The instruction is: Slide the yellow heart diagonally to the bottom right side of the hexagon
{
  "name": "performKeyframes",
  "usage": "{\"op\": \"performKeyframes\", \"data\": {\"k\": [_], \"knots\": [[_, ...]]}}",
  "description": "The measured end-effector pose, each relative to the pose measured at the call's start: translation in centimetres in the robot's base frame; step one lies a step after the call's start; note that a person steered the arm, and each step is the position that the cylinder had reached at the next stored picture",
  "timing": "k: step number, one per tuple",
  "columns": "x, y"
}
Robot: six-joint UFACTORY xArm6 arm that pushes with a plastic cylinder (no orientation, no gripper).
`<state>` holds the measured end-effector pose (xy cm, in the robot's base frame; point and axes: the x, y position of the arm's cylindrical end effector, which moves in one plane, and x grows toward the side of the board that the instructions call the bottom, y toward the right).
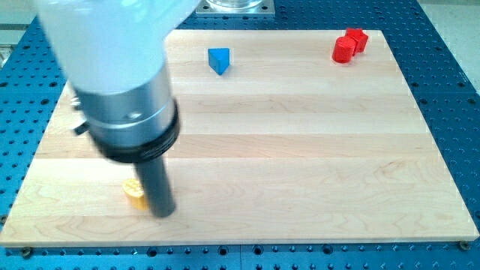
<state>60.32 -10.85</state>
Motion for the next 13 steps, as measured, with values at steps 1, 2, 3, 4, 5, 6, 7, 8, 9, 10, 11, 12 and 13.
{"op": "performKeyframes", "data": {"k": [1,2,3,4,5,6,7,8,9,10,11,12,13], "knots": [[1.2,-3.5],[-3.8,-3.6],[-6.0,-0.6],[-7.4,1.8],[-10.7,1.8],[-12.4,1.8],[-13.5,1.9],[-10.1,5.6],[-12.3,6.5],[-14.6,5.3],[-15.2,4.1],[-15.6,10.7],[-21.8,16.3]]}}
